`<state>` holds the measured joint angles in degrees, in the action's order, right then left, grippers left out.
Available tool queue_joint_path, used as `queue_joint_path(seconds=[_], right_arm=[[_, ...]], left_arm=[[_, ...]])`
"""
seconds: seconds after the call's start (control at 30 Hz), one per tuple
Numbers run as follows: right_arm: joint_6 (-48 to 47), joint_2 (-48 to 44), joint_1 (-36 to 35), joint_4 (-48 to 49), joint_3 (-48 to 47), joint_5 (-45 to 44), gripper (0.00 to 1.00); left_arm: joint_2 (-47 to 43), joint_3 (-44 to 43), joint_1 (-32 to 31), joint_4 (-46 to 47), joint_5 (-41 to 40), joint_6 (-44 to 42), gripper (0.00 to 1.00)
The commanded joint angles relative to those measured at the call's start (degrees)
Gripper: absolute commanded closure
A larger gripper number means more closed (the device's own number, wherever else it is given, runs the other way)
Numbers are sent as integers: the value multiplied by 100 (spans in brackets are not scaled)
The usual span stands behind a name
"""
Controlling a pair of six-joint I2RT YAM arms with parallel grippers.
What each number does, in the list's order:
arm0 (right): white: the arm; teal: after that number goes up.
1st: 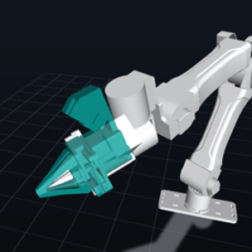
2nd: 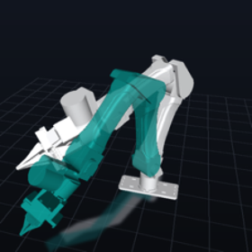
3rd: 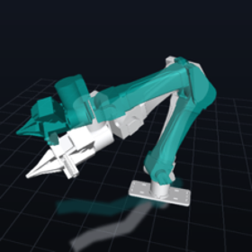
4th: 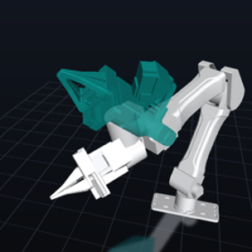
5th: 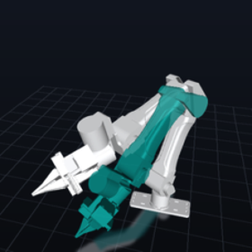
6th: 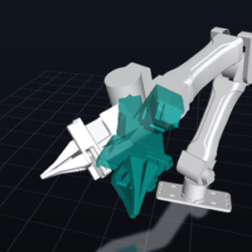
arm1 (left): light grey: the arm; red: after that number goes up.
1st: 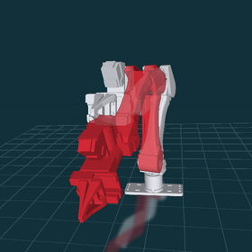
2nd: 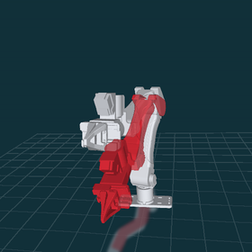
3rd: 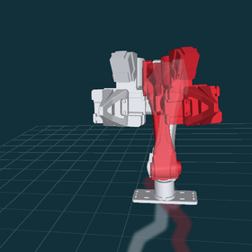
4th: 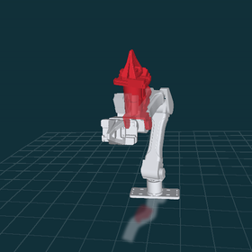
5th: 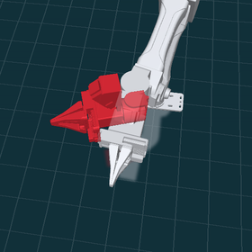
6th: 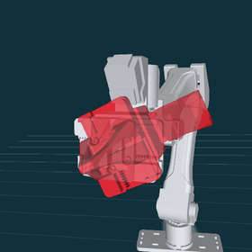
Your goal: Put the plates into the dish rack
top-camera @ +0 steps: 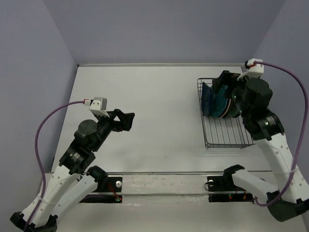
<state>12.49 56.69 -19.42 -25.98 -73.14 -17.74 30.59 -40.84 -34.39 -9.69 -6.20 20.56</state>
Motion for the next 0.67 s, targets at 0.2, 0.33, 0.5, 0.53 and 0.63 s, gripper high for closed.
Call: queue_joint_path(seconds=[0.2,0.33,0.5,0.53,0.63], right_arm=[[430,-2914,35,954,1328,1563,0],[447,-3540,35,937,1644,1422,0],[649,-3823,35,945,2084,1361,0],[684,-3814,35,937,2128,1369,0],[737,-3683,35,954,2129,1457,0]], left_arm=[[-298,-758,29,818,-145,89,1],[-719,-637,29,1170,-294,89,1],[-1020,-373,20,1172,-593,247,1],[-1037,-346,29,1154,-593,256,1],[-985,-354,20,1057,-585,265,1]])
